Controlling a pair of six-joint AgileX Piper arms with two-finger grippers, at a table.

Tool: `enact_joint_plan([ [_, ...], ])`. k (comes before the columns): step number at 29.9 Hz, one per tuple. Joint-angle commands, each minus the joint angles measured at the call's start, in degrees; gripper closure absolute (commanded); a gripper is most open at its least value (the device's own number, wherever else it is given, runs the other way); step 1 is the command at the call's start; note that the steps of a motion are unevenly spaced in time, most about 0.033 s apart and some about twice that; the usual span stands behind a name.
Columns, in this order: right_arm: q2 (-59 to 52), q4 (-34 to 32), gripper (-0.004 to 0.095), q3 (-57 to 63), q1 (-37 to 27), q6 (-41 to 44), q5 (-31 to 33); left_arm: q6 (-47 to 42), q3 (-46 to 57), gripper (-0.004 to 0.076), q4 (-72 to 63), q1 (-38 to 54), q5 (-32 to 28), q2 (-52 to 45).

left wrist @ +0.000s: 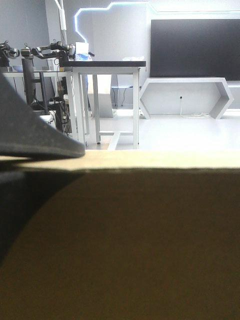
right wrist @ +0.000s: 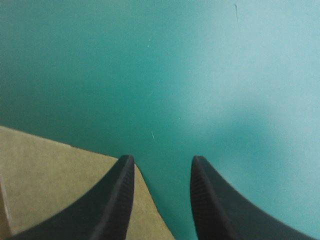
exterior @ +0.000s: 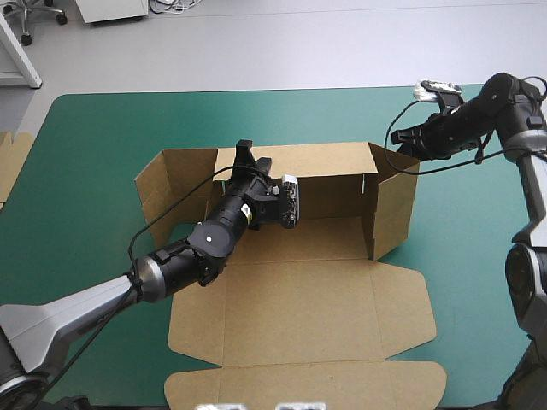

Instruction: Fold the box

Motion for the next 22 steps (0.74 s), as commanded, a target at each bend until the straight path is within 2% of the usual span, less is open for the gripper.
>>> enact_joint_plan([
  [1,-6.02,2.02,0.0561,0.51,-0.17,-1.33,0.46,-0.71,-1.48,0.0734,1.64,-0.42,1.06,-1.8],
  [9,-12.58,8.64,0.0561,11.36,-0.17,-7.88,-4.54,-0.92,-1.48,0.0734,1.64,-0.42,1.56,-1.8],
  [17,-19.44,18.01,0.0561,27.8,-0.17,-21.68,-16.28,-0.92,-1.48,0.0734,1.64,-0.42,1.56,-1.8],
  [22,-22.89,24.77,0.0561,34.2,-0.17,-32.21,-21.01,-0.92,-1.48,0.0734,1.64,-0.42,1.56,-1.8],
])
